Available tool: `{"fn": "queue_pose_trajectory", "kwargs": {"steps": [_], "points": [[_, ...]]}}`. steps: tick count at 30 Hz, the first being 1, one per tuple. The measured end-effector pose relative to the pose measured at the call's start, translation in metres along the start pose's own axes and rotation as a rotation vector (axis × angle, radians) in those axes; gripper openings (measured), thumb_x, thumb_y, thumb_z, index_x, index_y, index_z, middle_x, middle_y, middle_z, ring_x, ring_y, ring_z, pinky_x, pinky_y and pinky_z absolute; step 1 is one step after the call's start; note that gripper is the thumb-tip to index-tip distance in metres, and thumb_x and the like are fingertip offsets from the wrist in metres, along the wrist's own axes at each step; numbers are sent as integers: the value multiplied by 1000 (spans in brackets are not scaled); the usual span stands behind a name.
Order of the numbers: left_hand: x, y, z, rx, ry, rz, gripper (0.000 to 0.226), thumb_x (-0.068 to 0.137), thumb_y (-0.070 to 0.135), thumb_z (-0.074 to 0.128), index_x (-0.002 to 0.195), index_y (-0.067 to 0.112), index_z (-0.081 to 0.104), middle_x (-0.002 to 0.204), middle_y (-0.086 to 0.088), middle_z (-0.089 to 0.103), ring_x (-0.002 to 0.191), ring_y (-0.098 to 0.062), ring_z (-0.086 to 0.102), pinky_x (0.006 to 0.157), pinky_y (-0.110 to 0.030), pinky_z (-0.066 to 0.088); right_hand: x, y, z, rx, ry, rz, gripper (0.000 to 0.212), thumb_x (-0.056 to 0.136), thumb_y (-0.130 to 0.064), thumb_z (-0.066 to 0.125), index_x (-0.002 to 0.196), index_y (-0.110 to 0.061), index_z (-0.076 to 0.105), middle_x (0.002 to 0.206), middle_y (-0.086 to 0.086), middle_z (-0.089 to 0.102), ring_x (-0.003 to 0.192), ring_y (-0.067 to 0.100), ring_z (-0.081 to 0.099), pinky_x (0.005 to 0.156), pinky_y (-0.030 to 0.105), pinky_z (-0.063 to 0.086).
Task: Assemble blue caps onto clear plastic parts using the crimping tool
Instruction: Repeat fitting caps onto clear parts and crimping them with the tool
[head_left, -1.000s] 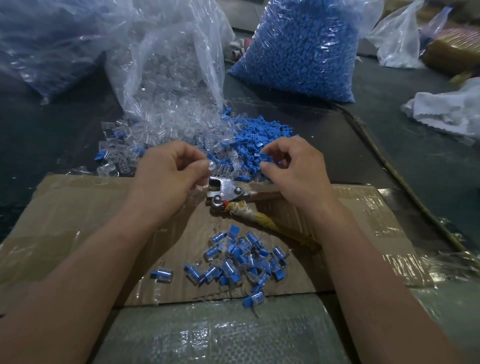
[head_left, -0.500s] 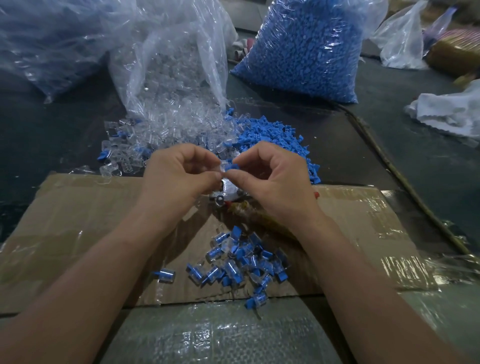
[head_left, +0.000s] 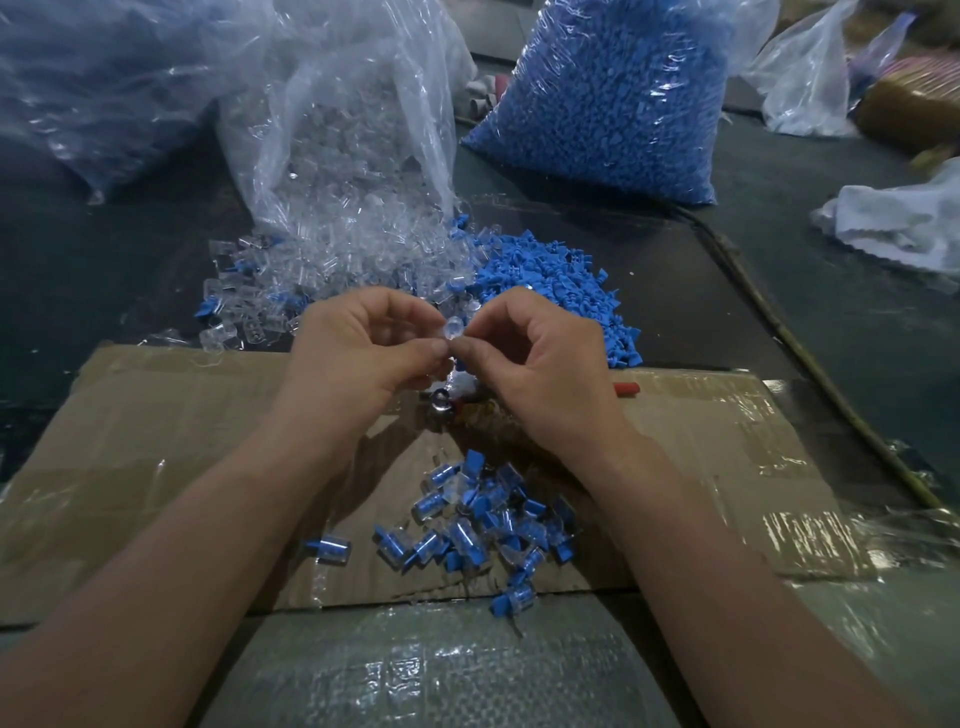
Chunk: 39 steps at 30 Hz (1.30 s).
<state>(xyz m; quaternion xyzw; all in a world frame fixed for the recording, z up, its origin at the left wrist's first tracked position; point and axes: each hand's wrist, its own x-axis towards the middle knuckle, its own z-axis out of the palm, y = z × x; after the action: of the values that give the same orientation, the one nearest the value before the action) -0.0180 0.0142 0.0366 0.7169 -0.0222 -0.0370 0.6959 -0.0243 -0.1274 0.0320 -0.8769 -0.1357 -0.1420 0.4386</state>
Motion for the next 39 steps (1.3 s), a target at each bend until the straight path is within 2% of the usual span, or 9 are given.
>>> {"fn": "queue_pose_trajectory", "kwargs": {"steps": [3,6,12,17,21,26,32,39], "points": [[1,-1,-2,-67,6,-31,16,71,-3,66,76,11,62,64,-3,69,61,-13,67,57,-17,54,0,0,0,12,-4,-5,8,81,-11,67,85,-14,61,73,-14,57,69,3,57,68,18,50],[2,-2,-4,-137,60,-56,15,71,-5,66,77,8,62,65,-8,69,59,-16,68,54,-19,54,1,0,-2,-24,46,-45,16,83,-6,63,99,-8,66,84,-9,58,78,4,58,76,19,50],[1,-3,0,-3,79,-40,15,73,-5,67,75,9,61,69,-13,68,60,-18,68,60,-25,58,-1,-1,1,10,169,-77,12,84,-4,62,94,-3,68,85,0,64,78,15,64,73,34,55],[-1,-1,2,5,49,-41,16,73,-7,67,75,8,62,69,-15,67,57,-16,67,54,-22,56,-2,0,5,-53,224,-144,11,80,-3,63,89,-3,68,83,-5,61,76,7,59,72,24,52],[-1,-1,2,-45,46,-74,16,73,-7,68,76,7,62,68,-15,68,59,-18,67,59,-29,58,-2,1,5,-47,224,-141,9,80,-2,64,88,-3,68,81,-3,62,75,8,59,71,26,52],[-2,1,1,-97,37,-43,15,72,-8,66,76,6,62,64,-10,67,56,-16,67,58,-24,57,-2,1,6,-80,173,-180,22,78,-4,66,100,-4,68,84,1,65,76,10,60,72,26,52],[0,-1,-1,-75,13,-1,17,73,-7,65,75,10,63,62,-6,68,56,-16,66,57,-23,57,-1,2,3,-73,123,-197,21,77,-8,68,98,-6,70,87,4,68,80,9,60,73,23,51],[1,-3,-2,-115,-50,28,10,68,5,68,73,12,65,61,-3,69,53,-12,65,53,-18,53,0,5,-3,64,61,-149,23,76,-6,70,99,-4,70,91,-3,66,85,9,64,79,21,53]]}}
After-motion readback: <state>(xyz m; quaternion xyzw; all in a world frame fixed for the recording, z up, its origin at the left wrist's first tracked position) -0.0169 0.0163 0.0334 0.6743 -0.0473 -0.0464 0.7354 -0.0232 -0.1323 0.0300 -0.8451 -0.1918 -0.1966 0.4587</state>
